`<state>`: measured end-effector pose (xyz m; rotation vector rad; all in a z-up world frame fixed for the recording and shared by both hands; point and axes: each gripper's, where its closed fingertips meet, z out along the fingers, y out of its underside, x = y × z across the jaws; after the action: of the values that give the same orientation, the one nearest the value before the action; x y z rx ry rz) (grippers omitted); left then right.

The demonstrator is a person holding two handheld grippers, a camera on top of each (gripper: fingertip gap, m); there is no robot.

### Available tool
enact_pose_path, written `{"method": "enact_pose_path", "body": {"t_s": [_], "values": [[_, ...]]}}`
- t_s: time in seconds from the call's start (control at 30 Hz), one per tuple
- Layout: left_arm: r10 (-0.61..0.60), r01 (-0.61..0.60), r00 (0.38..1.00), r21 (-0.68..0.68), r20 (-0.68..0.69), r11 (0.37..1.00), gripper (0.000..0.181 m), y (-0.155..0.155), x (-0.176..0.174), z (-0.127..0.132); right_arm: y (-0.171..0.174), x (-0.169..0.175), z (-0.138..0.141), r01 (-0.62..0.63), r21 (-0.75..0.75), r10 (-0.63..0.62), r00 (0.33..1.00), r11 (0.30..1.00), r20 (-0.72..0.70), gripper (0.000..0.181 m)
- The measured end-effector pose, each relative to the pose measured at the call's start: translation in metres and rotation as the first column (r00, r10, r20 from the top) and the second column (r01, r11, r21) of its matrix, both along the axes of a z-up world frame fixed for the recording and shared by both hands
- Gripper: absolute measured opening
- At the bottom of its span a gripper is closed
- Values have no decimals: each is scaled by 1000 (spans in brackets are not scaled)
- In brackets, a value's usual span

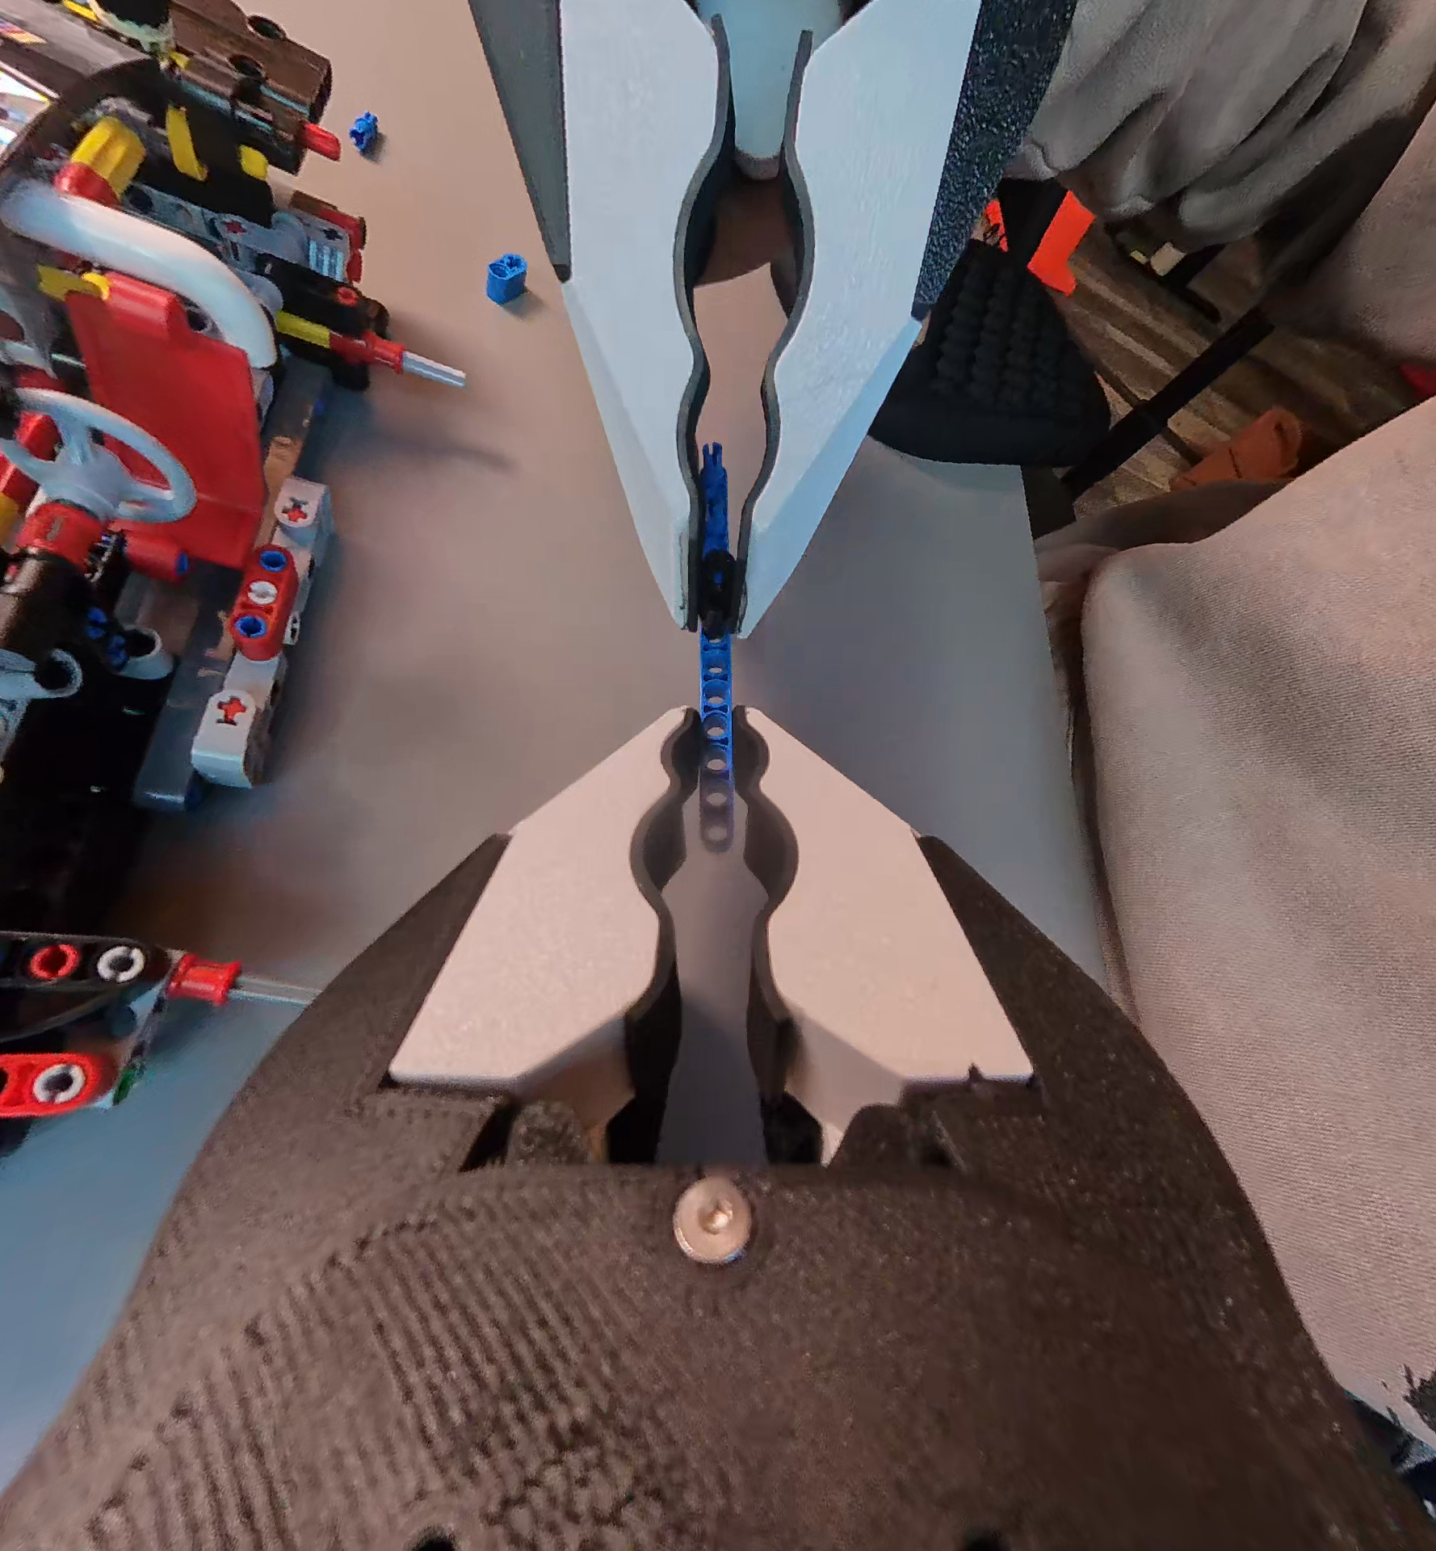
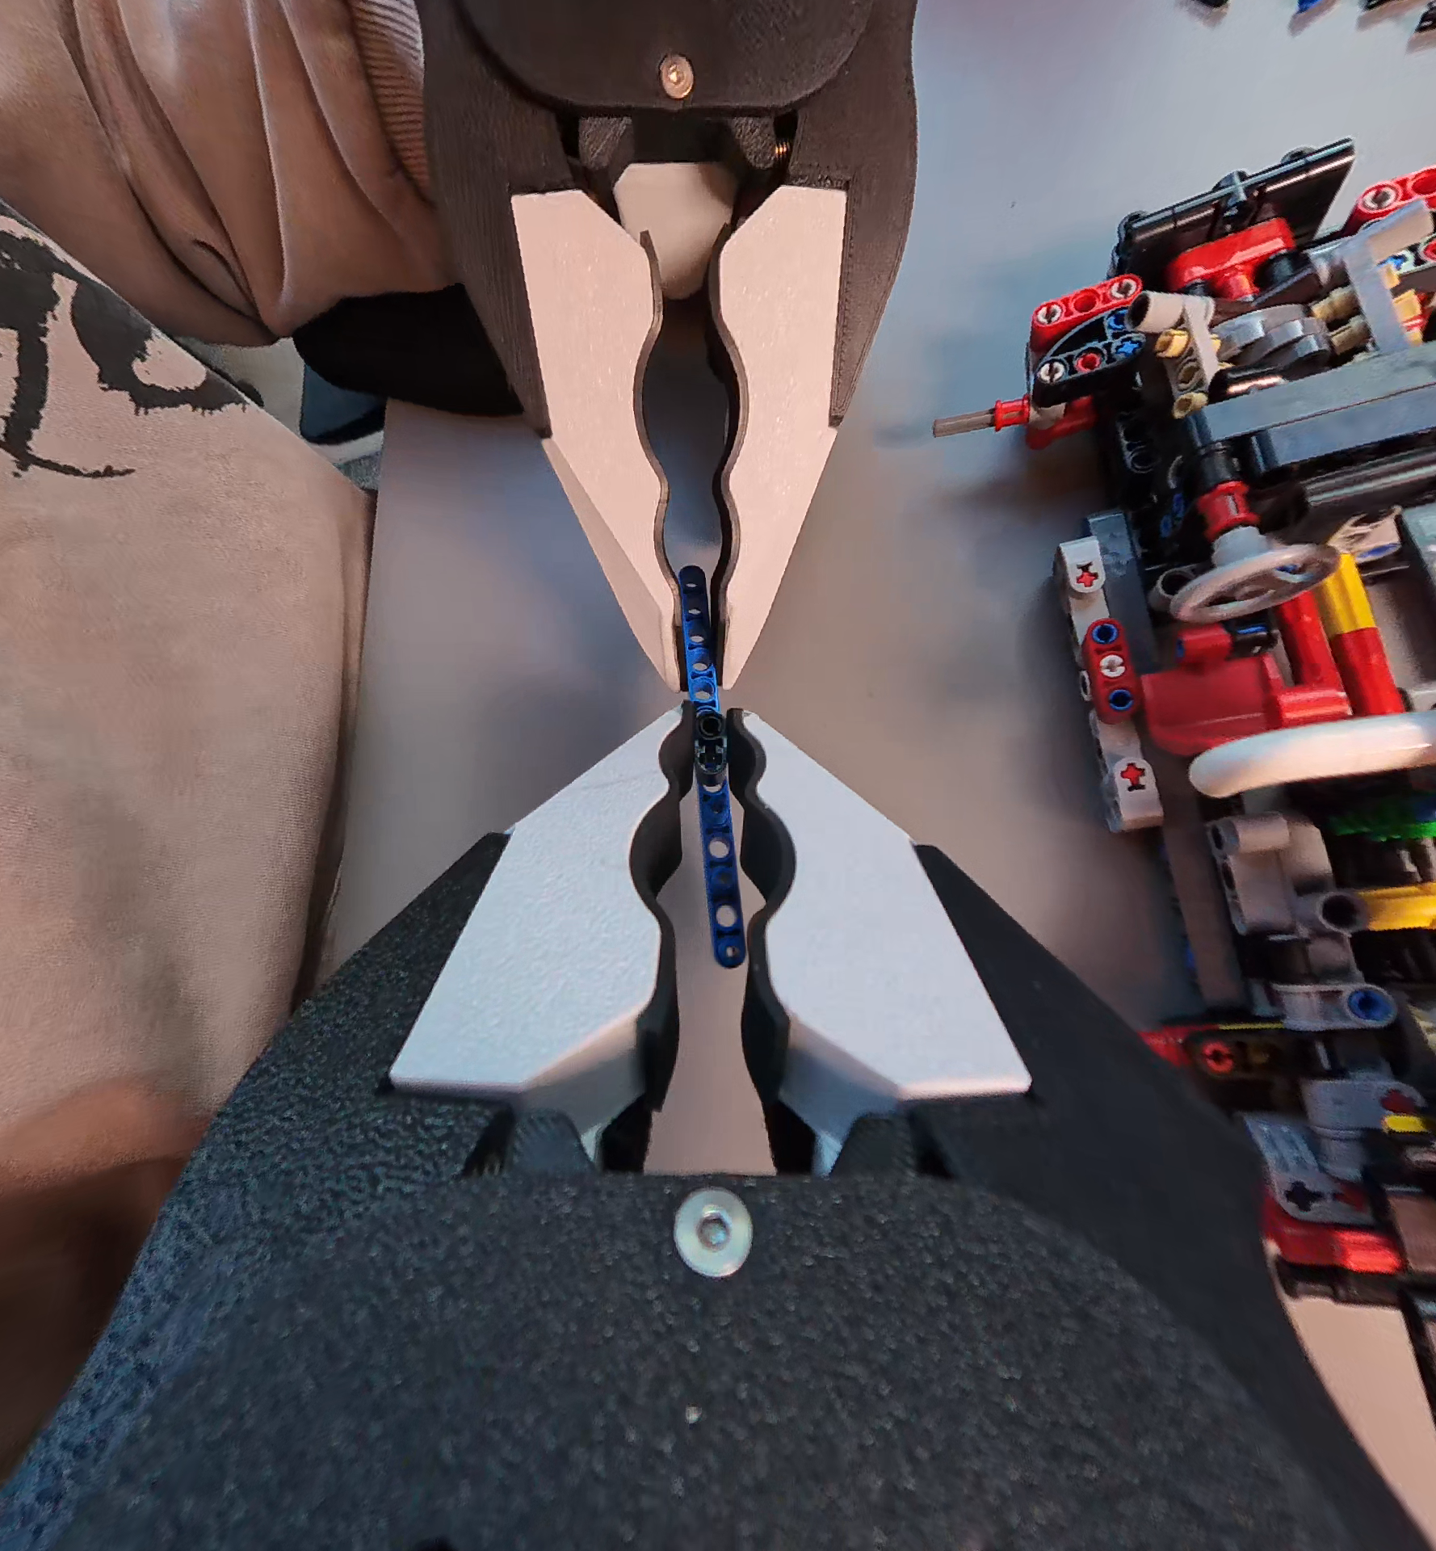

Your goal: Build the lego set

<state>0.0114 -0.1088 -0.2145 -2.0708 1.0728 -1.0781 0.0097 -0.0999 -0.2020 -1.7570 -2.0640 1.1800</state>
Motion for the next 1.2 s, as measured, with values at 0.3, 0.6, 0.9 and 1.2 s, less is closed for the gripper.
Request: {"method": "enact_pose_path", "body": {"t_s": [0.3, 0.6, 0.9, 1.2], "values": [[145, -142, 989, 98, -29, 985, 5, 22, -10, 3, 24, -7, -2, 324, 111, -306, 939, 939, -155, 5], [250, -211, 963, 300, -97, 930, 5, 31, -6, 7, 33, 2, -2, 557, 254, -507, 828, 791, -239, 4], [167, -79, 970, 420, -177, 904, 5, 19, 7, 2, 19, 15, -10, 266, 358, -284, 959, 895, -5, 4], [161, -48, 964, 458, -210, 888, 5, 17, 7, -4, 17, 18, -18, 49, 361, -126, 973, 931, 193, 5]]}}
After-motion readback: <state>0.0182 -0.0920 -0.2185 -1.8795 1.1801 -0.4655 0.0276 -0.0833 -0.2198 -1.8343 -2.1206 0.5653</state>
